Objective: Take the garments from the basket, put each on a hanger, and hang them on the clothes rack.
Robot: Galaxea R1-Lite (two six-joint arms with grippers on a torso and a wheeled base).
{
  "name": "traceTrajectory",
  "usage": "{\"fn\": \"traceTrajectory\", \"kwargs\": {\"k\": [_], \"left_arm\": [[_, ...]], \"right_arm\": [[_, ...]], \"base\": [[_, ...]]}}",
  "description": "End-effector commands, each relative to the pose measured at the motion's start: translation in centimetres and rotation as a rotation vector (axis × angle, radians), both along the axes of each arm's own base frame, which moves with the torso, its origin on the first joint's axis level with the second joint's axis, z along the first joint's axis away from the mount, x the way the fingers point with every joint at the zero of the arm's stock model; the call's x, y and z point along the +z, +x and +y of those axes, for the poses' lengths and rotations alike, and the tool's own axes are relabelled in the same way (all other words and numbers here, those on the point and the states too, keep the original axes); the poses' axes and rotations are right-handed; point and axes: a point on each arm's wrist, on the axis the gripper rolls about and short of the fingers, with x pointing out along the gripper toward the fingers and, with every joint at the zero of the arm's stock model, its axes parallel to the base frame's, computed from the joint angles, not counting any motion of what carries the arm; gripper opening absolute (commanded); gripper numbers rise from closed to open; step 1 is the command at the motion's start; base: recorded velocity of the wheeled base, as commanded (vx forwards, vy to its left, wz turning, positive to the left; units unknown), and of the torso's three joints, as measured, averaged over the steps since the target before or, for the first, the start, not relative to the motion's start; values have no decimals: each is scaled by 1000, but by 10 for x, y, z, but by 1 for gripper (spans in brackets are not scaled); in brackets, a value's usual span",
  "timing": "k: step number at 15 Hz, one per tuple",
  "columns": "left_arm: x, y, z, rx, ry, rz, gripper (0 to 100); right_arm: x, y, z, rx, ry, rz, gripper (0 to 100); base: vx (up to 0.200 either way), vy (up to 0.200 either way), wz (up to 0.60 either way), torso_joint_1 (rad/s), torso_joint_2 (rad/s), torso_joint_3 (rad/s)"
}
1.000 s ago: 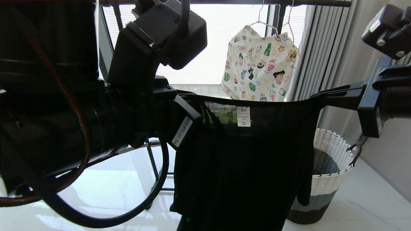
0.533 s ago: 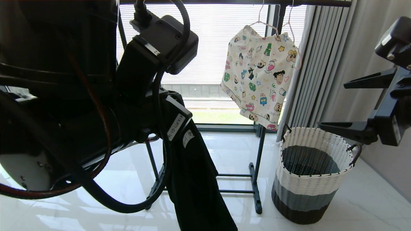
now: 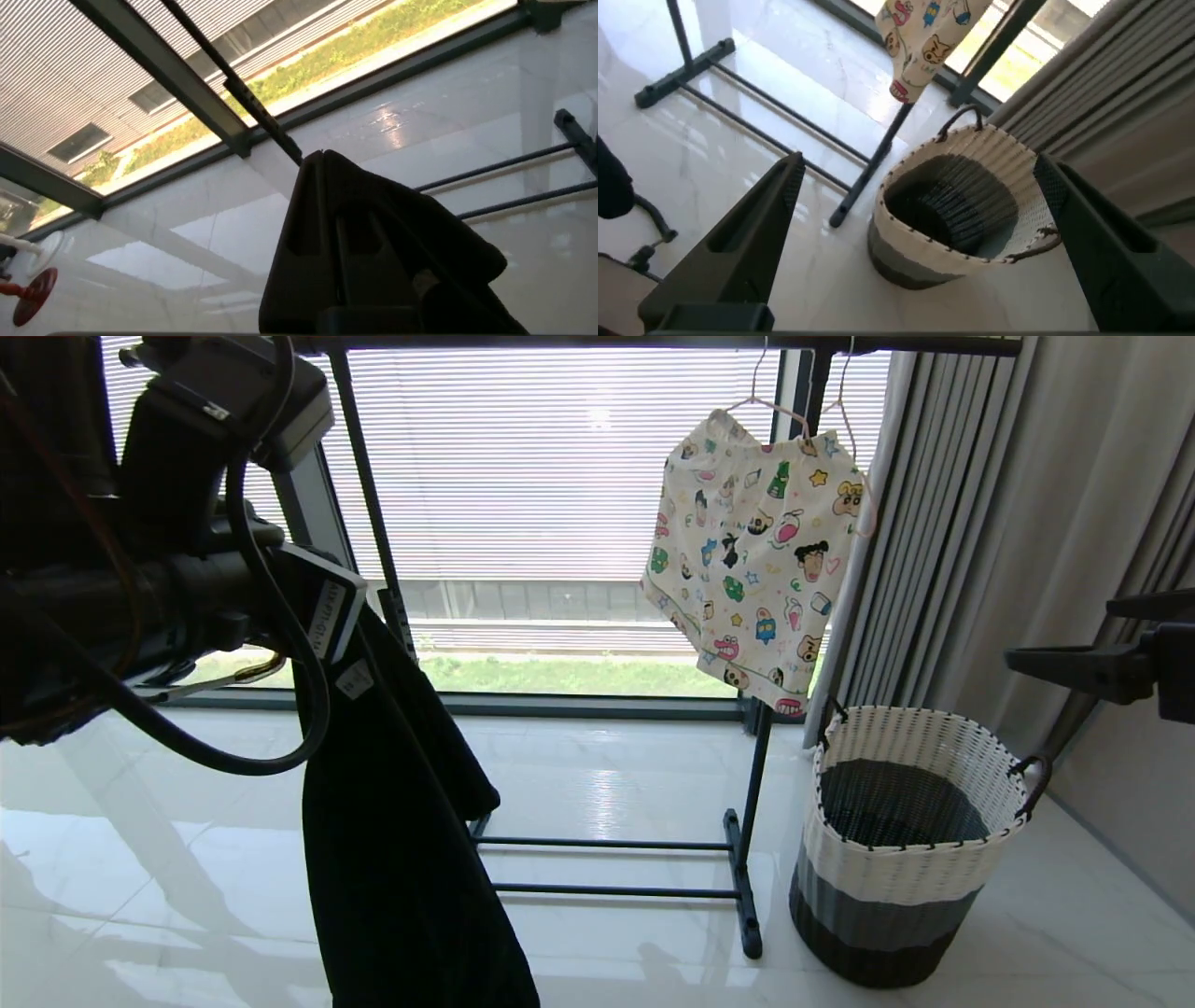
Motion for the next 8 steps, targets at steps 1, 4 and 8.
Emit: {"fn": "traceTrajectory", "kwargs": {"k": [1, 4, 8], "left_arm": [[2, -8, 15, 36, -11, -15, 0], [-5, -12, 17, 36, 3, 3, 0], [-3, -14, 18, 38, -1, -4, 0]], "right_arm": [[-7, 8, 1, -77, 88, 43, 100], [-24, 13, 0, -179, 84, 37, 100], [-36, 17, 1, -188, 90, -18, 100]], "base": [[0, 0, 0, 0, 0, 0], [0, 0, 0, 0, 0, 0], [0, 0, 0, 0, 0, 0]]}}
